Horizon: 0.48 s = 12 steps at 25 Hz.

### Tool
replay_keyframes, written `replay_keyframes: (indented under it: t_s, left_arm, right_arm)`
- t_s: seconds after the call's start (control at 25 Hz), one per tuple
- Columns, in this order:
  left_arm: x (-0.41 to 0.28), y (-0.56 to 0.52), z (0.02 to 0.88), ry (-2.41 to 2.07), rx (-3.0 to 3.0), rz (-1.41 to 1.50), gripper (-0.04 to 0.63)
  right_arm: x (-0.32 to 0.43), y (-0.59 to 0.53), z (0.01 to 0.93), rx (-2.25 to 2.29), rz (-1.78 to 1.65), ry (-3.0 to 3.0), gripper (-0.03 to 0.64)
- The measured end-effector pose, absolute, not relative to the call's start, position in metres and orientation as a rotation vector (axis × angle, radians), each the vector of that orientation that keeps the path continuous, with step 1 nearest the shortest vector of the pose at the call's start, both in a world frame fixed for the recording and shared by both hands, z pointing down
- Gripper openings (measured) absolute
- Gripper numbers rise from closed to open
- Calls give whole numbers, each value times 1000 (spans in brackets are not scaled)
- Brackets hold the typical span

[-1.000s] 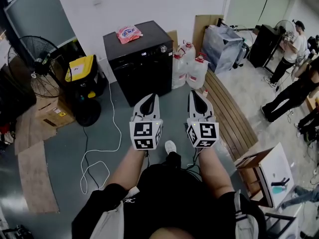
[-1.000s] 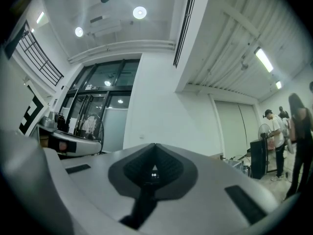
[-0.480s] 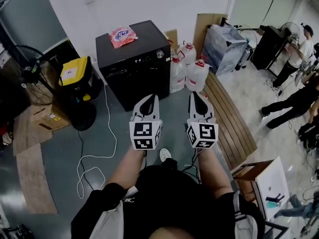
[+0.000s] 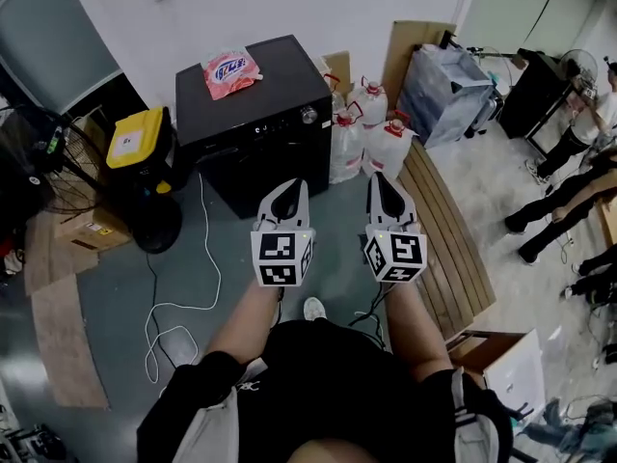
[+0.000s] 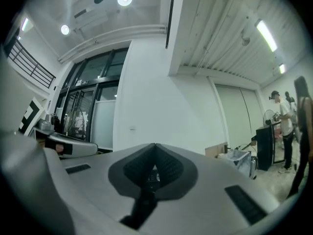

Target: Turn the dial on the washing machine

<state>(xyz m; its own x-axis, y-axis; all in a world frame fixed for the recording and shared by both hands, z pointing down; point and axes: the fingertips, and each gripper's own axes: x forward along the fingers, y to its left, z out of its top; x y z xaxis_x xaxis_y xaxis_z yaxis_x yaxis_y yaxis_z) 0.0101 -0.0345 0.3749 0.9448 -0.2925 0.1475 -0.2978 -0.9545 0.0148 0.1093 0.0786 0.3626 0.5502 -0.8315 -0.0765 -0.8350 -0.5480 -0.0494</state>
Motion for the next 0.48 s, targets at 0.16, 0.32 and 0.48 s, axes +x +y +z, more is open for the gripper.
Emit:
replay_keyframes:
  t_s: [0.16, 0.32, 0.48]
  left_arm:
    - [30, -52, 375, -494, 3056, 230, 9]
    - [38, -70, 372, -556, 3040, 241, 9]
    - [39, -85, 377, -642, 3011, 256, 9]
  right_arm:
    - [134, 58, 363, -2681, 55, 1477, 0]
    - [148, 38, 361, -2658, 47, 1529, 0]
    - [156, 19, 365, -2625, 48, 1609, 0]
